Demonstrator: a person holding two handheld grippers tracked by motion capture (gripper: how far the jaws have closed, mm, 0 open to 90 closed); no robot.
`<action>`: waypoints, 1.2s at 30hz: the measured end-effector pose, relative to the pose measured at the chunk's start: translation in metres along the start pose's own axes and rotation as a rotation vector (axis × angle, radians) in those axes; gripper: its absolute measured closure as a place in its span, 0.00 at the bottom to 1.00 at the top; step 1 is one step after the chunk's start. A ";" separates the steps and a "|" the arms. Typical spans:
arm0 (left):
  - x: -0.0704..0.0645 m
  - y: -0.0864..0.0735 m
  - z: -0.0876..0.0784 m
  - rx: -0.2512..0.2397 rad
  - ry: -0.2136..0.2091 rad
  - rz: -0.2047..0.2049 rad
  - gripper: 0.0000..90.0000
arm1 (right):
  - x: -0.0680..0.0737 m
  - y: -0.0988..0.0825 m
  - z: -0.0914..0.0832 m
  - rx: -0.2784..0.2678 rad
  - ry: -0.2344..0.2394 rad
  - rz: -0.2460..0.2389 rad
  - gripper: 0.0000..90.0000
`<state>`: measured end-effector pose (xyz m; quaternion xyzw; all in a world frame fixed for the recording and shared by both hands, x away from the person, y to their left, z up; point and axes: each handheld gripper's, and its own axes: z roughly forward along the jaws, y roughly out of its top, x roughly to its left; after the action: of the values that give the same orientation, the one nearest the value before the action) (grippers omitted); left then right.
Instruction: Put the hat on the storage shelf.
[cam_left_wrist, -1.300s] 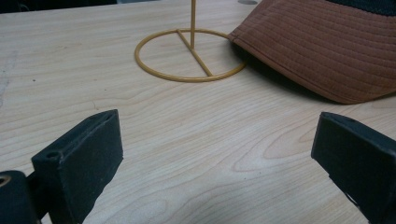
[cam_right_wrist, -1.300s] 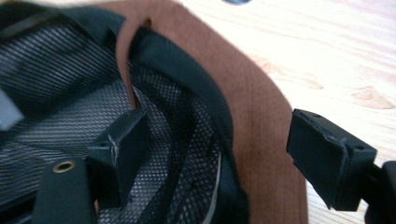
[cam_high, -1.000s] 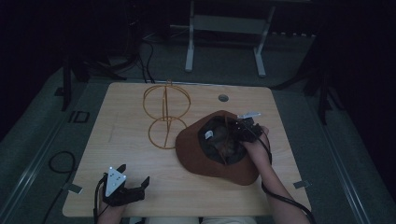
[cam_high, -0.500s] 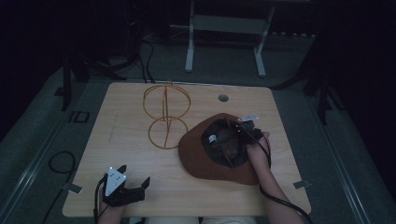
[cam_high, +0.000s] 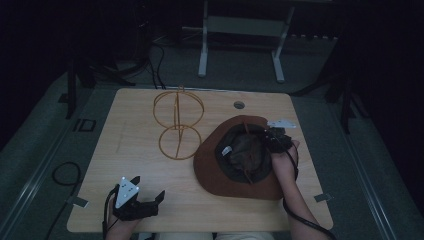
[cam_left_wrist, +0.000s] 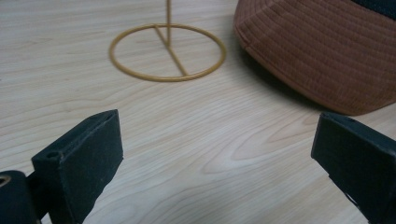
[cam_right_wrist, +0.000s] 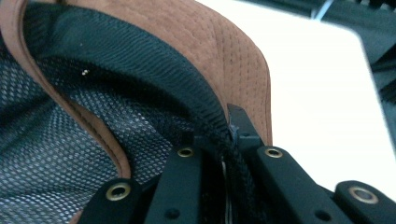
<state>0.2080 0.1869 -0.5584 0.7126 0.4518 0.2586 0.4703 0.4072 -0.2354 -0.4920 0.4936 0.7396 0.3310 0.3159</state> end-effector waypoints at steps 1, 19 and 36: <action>-0.002 0.001 0.000 0.006 0.000 0.015 0.03 | 0.000 0.002 -0.006 -0.009 0.003 -0.003 0.94; -0.044 0.051 0.029 0.065 -0.123 0.113 0.05 | 0.000 0.015 -0.060 -0.126 0.047 0.017 0.94; -0.076 0.125 0.069 0.033 -0.145 0.159 0.07 | 0.015 0.020 -0.091 -0.213 0.081 -0.006 0.94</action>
<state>0.2780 0.0702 -0.4708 0.7707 0.3625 0.2354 0.4681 0.3400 -0.2314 -0.4253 0.4412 0.7139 0.4265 0.3372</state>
